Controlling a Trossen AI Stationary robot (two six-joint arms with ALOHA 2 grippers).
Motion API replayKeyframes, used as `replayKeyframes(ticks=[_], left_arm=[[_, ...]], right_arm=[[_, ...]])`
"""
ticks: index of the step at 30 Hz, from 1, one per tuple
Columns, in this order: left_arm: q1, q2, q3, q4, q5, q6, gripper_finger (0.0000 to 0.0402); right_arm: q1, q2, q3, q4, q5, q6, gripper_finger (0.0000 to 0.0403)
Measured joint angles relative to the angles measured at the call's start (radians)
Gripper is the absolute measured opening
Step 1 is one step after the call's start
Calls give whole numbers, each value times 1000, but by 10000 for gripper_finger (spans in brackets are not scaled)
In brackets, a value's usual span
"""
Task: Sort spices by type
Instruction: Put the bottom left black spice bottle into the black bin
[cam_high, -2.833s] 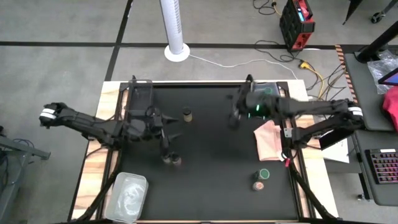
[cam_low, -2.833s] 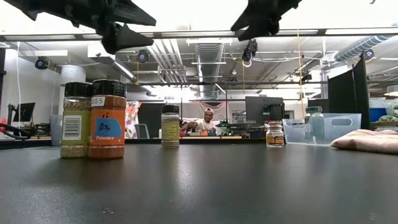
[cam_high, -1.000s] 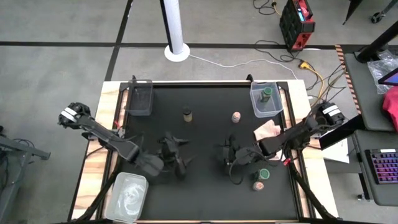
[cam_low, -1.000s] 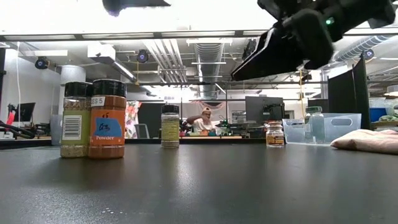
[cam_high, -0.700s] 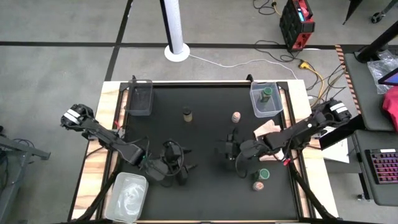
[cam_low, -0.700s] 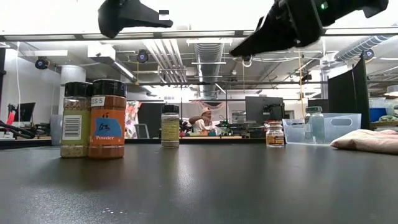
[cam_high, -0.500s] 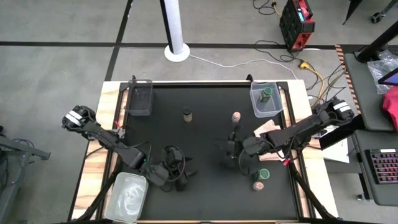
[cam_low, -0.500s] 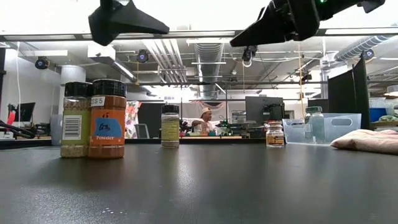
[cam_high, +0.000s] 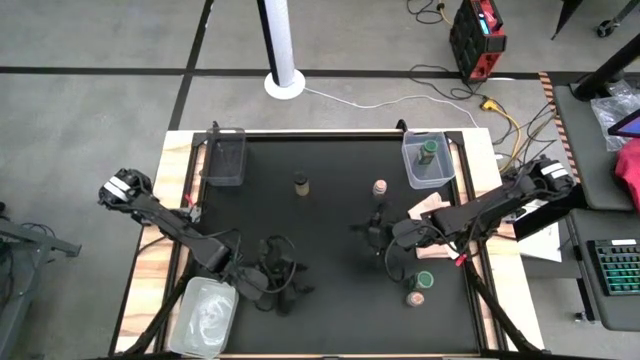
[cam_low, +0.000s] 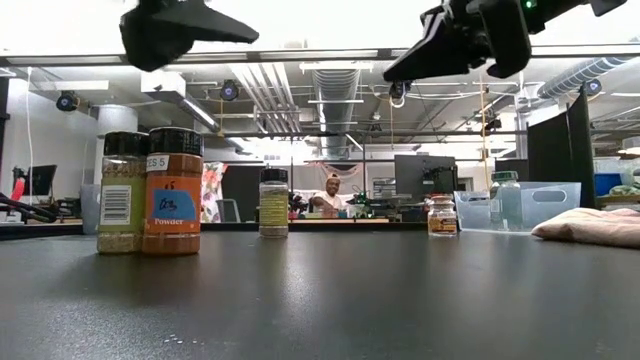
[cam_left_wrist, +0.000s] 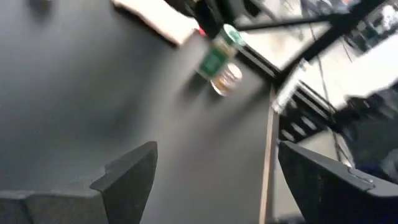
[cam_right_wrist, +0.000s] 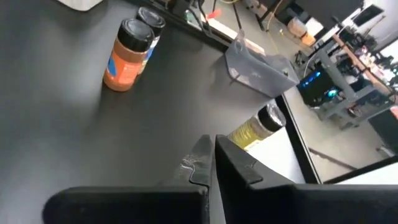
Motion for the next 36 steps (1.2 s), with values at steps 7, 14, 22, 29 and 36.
replayKeyframes(ticks=[7, 14, 22, 29, 36], left_arm=[[16, 0, 191, -421, 65, -90, 320], [9, 52, 476, -823, -8, -79, 320], [7, 147, 604, -943, 10, 76, 320], [6, 197, 617, -1049, 188, 127, 320], [0, 164, 620, -1199, 173, 128, 320]], right_arm=[[0, -11, -1, -4, 1, 27, 13], [0, -9, -1, -14, 1, 49, 13], [0, -9, -2, -39, 1, 74, 13], [0, -17, -2, -108, 1, 115, 13], [8, -131, -2, -366, 49, 308, 13]])
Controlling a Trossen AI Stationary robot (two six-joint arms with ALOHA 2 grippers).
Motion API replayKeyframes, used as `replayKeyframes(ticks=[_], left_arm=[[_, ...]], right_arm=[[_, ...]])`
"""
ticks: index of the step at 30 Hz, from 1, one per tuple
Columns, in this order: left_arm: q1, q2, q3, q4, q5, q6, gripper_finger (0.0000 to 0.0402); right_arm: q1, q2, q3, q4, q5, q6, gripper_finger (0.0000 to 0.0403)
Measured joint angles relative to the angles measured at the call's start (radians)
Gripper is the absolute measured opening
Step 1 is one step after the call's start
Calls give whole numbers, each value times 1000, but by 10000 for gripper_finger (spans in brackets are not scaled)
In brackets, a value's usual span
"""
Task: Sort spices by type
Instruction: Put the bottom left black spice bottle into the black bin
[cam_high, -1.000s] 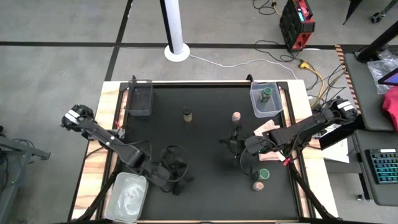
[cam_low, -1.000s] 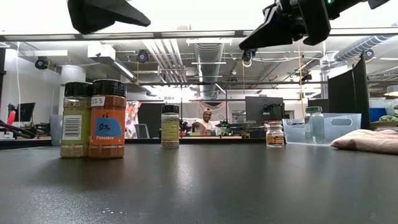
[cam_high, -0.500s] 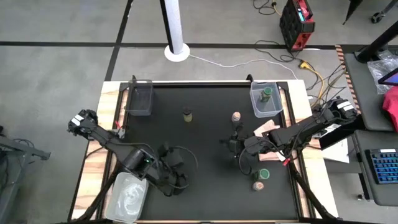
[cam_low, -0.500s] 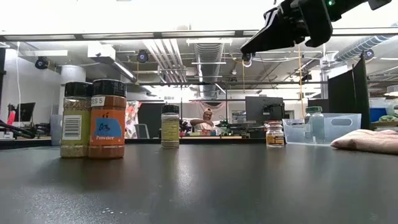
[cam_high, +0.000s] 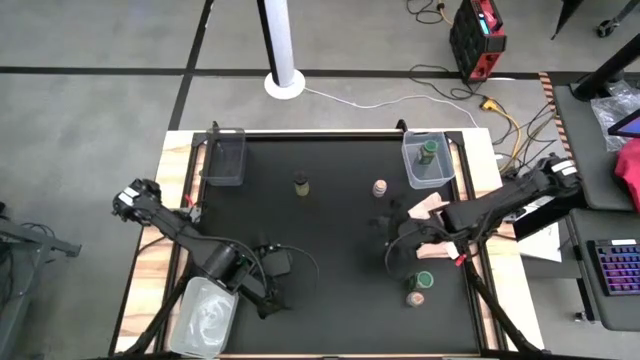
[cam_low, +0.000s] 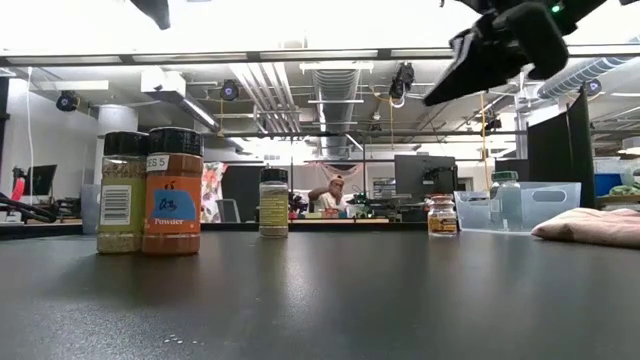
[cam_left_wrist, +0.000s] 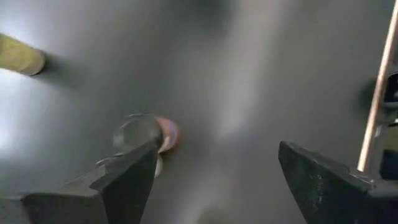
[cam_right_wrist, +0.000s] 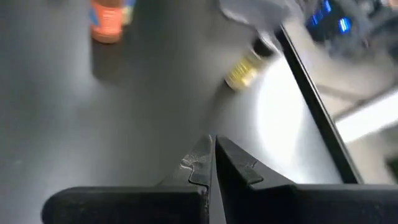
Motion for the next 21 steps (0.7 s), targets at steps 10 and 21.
replayKeyframes(ticks=[10, 21], left_arm=[[-1, -8, -1, -178, -114, 156, 320], [-1, -18, -23, -178, -256, 325, 320]], right_arm=[[37, -175, -11, -191, 83, 402, 13], [-49, -150, -4, -195, 110, 464, 13]])
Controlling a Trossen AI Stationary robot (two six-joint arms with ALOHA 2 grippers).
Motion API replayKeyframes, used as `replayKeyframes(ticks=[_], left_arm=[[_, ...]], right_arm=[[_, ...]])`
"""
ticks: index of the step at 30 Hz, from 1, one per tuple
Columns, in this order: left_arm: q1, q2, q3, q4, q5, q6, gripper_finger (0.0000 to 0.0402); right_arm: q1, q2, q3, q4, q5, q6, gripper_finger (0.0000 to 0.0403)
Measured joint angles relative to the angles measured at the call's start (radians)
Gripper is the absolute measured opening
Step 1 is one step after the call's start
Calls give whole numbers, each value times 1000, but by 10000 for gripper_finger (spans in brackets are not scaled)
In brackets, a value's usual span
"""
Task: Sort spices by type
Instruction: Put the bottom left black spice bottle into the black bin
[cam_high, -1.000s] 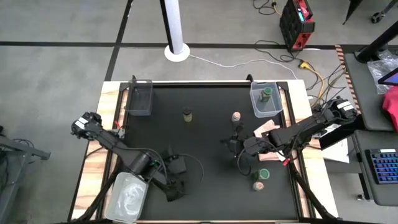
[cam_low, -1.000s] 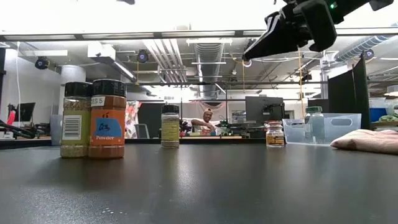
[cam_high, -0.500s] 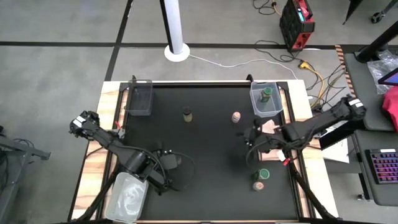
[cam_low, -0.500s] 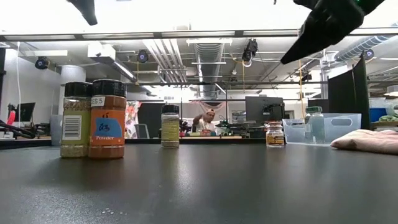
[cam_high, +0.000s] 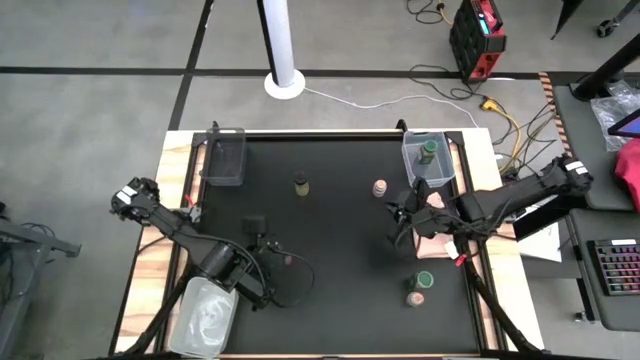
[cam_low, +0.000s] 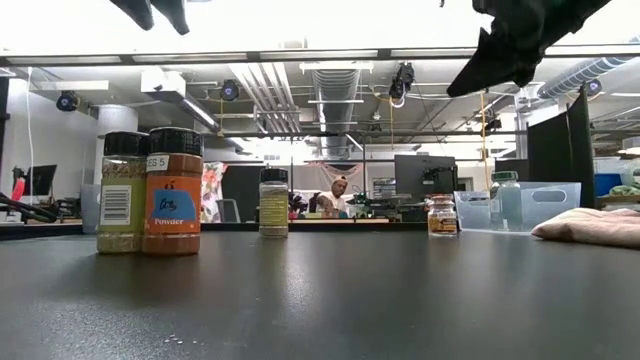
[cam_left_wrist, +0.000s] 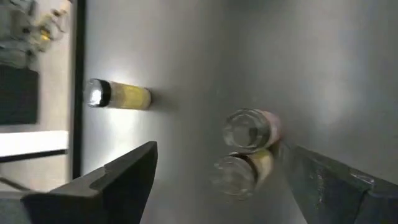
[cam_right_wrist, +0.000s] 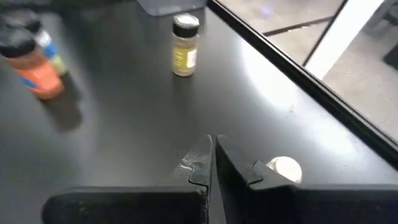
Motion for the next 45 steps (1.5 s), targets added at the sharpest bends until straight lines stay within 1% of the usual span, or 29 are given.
replayKeyframes(ticks=[2, 5, 7, 9, 11, 16, 19, 23, 25, 27, 31, 32, 34, 37, 41, 45], left_arm=[[1, -6, -17, -1, -10, 8, 320], [3, -22, -33, -5, -11, 9, 320], [3, -35, -37, -6, -17, 13, 320], [3, -51, -38, -7, -48, 21, 320], [3, -70, -38, -7, -93, 39, 320], [3, -118, -60, -5, -202, 84, 320], [3, -174, -134, 6, -251, 94, 320], [11, -285, -280, 73, -269, 94, 320], [17, -345, -343, 129, -262, 94, 320], [22, -401, -395, 183, -232, 93, 320], [37, -488, -460, 280, -95, 56, 320], [39, -504, -473, 305, -70, 41, 320], [39, -527, -496, 337, -55, 10, 320], [40, -532, -518, 381, -47, -24, 320], [40, -503, -523, 395, 21, -45, 320], [40, -474, -524, 397, 26, -58, 320]], right_arm=[[-35, 27, 0, 14, 0, -35, 13], [-98, 68, -1, 88, -6, -120, 13], [-141, 88, -1, 137, -49, -164, 13], [-186, 108, 3, 157, -117, -184, 13], [-228, 129, 15, 155, -162, -183, 13], [-304, 175, 40, 155, -167, -174, 13], [-334, 195, 50, 155, -167, -174, 13], [-362, 216, 62, 158, -167, -180, 13], [-371, 221, 66, 154, -167, -180, 13], [-374, 221, 69, 157, -167, -185, 13], [-375, 221, 69, 156, -167, -190, 13], [-376, 221, 69, 156, -167, -191, 13], [-377, 221, 69, 156, -167, -200, 13], [-377, 221, 66, 156, -167, -200, 13], [-378, 220, 58, 157, -167, -200, 13], [-378, 220, 45, 156, -167, -200, 13]])
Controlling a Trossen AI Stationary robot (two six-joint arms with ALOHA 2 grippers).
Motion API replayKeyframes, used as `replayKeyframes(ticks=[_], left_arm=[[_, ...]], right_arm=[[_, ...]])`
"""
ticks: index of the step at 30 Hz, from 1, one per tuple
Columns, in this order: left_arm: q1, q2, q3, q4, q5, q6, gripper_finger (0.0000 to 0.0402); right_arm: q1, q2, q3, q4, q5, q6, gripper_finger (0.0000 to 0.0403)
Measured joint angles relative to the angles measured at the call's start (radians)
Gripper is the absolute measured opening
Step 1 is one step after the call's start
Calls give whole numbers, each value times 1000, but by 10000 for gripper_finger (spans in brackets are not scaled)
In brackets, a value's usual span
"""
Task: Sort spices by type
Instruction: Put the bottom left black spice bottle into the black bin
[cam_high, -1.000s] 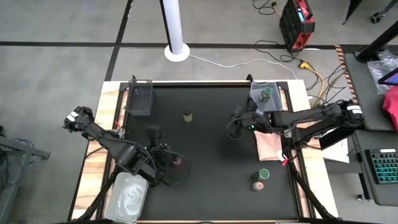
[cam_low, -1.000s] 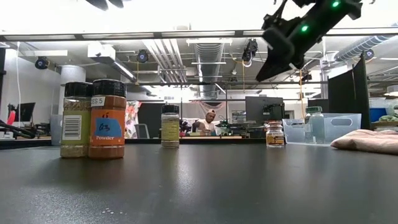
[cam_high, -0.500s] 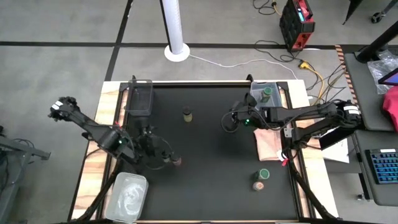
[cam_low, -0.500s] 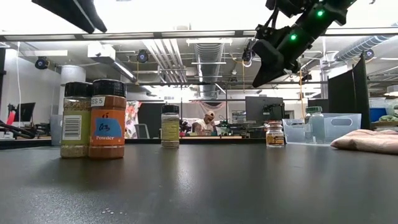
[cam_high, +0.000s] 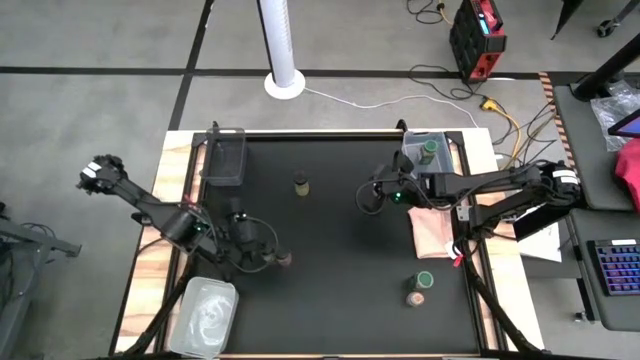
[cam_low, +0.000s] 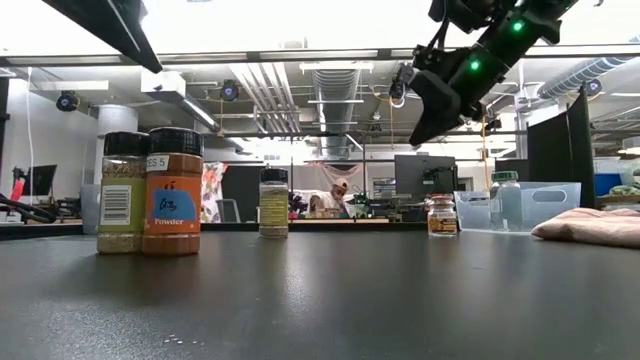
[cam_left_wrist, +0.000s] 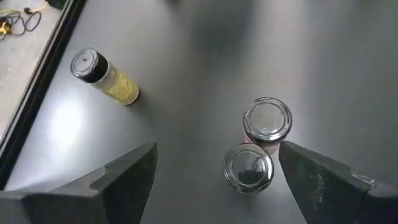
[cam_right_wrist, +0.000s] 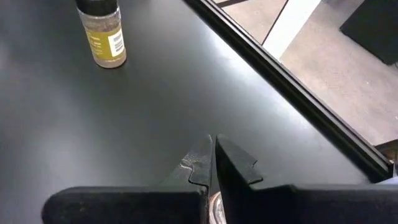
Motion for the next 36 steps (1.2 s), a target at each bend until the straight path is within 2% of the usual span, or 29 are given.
replayKeyframes(ticks=[11, 15, 18, 20, 26, 32, 36], left_arm=[[0, 66, 2, 16, 6, 8, 324], [0, 79, 3, 16, 30, -1, 352], [3, 94, 3, -5, -44, -72, 382], [9, 100, 3, -12, -56, -75, 395], [8, 122, 3, -14, -53, -32, 388], [9, 134, 3, -10, 88, -36, 385], [10, 115, 3, -6, 113, -37, 384]], right_arm=[[1, 0, -8, 1, 0, 2, 13], [1, 0, -8, 1, 0, 3, 13], [1, 0, -8, 1, 0, 4, 13], [1, 0, -8, 1, 0, 5, 13], [1, 0, -8, 0, 0, 27, 13], [1, 0, -8, -1, 0, 30, 13], [1, 0, -9, -2, -1, 31, 13]])
